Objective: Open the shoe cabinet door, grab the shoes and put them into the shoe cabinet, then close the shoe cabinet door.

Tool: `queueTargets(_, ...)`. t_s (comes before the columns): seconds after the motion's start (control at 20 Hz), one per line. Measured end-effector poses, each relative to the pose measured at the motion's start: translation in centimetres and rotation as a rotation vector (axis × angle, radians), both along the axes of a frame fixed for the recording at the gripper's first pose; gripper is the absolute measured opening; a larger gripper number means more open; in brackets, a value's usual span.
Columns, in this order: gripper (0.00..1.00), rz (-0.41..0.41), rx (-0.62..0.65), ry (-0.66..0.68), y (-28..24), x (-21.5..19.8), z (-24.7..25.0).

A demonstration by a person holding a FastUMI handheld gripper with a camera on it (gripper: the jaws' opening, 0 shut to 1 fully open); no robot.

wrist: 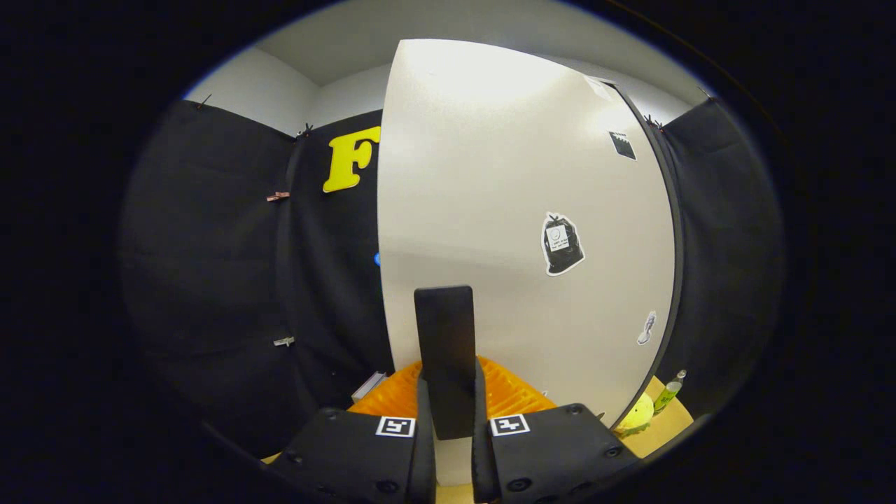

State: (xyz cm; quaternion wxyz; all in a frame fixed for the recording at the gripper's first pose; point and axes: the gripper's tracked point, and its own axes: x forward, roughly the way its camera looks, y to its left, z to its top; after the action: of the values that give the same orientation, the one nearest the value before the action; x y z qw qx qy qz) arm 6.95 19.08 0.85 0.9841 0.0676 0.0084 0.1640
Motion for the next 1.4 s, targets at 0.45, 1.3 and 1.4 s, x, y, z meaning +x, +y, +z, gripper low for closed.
queueTargets(0.45,0.24,0.057,0.011,0.008,-6.6,-6.0,0.2)
queueTargets(1.3,0.22,-0.19,0.031,0.038,-20.6,-9.0,-0.6)
queueTargets(1.4,0.19,-0.221,0.023,0.039,-22.5,-9.0,-0.7)
